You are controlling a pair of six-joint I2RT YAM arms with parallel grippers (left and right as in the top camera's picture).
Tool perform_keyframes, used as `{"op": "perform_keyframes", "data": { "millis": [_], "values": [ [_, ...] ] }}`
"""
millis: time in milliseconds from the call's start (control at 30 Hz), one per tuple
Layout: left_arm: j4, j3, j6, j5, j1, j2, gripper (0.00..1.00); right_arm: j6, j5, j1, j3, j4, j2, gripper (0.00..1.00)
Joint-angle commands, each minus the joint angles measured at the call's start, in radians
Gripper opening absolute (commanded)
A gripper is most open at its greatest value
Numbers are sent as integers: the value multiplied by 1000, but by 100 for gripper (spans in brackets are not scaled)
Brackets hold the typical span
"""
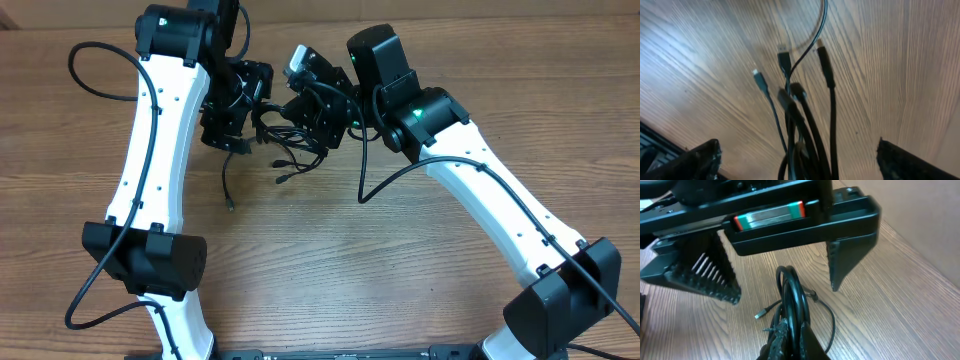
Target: Untangle cables
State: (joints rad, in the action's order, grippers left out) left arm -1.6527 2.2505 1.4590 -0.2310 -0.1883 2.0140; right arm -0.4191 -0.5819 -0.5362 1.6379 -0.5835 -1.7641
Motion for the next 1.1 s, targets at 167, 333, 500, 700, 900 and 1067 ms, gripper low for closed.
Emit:
{"op": "perform_keyframes", "data": {
  "millis": [167, 333, 500, 700, 900, 1067],
  "values": [
    [10, 8, 117, -260, 13, -23, 100, 109, -145, 124, 12, 56, 28, 4],
    [11, 8, 270, -447, 29, -23, 100, 136, -216, 160, 12, 106, 28, 4],
    [11, 8, 337, -487, 31, -23, 100, 135, -196, 161, 12, 108, 28, 4],
    [7, 8, 378, -475, 67, -23, 98, 135, -167, 178, 12, 104, 28, 4],
    [2, 8, 406, -471, 102, -23, 68, 135, -168, 183, 12, 101, 28, 4],
    [8, 8, 412, -466, 103, -23, 89, 135, -169, 183, 12, 97, 28, 4]
  ]
}}
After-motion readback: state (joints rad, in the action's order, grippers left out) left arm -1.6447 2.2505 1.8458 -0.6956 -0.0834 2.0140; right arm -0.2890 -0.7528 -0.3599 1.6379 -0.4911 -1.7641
